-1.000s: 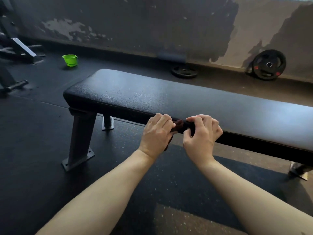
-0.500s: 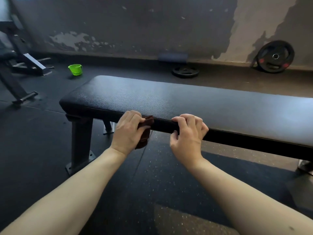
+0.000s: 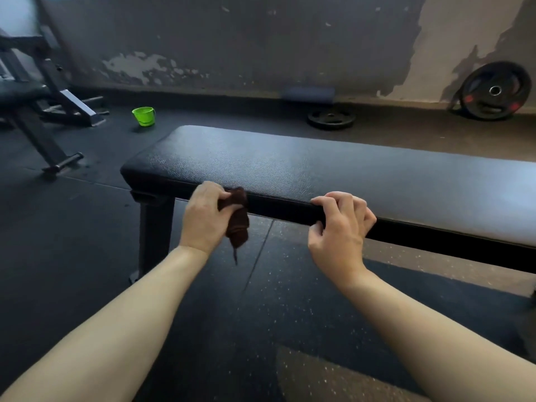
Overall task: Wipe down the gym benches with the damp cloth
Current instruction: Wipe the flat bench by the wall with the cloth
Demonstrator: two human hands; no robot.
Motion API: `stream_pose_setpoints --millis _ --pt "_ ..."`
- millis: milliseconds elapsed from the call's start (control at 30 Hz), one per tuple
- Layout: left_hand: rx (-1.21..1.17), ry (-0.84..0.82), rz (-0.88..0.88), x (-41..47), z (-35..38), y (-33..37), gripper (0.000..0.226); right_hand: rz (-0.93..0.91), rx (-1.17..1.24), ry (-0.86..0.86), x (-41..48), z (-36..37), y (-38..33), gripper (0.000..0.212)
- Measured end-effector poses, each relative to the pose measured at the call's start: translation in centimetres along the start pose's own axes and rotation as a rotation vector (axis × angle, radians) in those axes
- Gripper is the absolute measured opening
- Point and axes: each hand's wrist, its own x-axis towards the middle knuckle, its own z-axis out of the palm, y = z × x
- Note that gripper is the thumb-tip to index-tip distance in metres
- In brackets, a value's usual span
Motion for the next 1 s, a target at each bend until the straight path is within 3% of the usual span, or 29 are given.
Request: stream_pose_setpoints --millis 67,167,367,433,567,733,833,900,1000 --pt "-0.029 0.03 -0.133 -0.3 -0.1 -0.3 0.027 0.027 0.021 0.024 0.2 0.1 -0.6 0.039" --pt "-0.074 0.037 -0.127 -0.7 0.4 0.3 0.028 0.023 0.083 0.026 0.5 0.7 -2.0 0.037" --pt "-0.102 -0.055 0.192 -1.1 2.3 4.5 0.019 0.024 0.108 -0.018 1.1 3.0 -4.8 0.038" --pt "-0.095 -0.075 0.227 -0.8 2.2 4.3 0.016 0.043 0.106 -0.011 1.3 3.3 -5.0 0.038" --pt "-0.075 -0.048 0.089 -0.3 0.5 0.9 0.021 0.029 0.101 -0.012 1.2 3.5 -4.8 0.038" --pt "-0.1 0.086 -0.267 -0.4 -1.0 -3.4 0.026 0.024 0.105 0.009 1.2 3.7 -4.7 0.035" --pt "-0.17 0.137 -0.324 -0.6 -0.7 -2.7 0.029 0.041 0.092 0.019 1.3 3.9 -4.9 0.034" --pt "-0.185 0.129 -0.281 -0.7 -0.4 -1.8 0.027 0.046 0.085 0.017 1.3 4.0 -5.1 0.033" --pt "-0.162 0.023 -0.04 -0.9 0.8 0.9 0.021 0.056 0.069 0.001 1.4 4.4 -5.5 0.031"
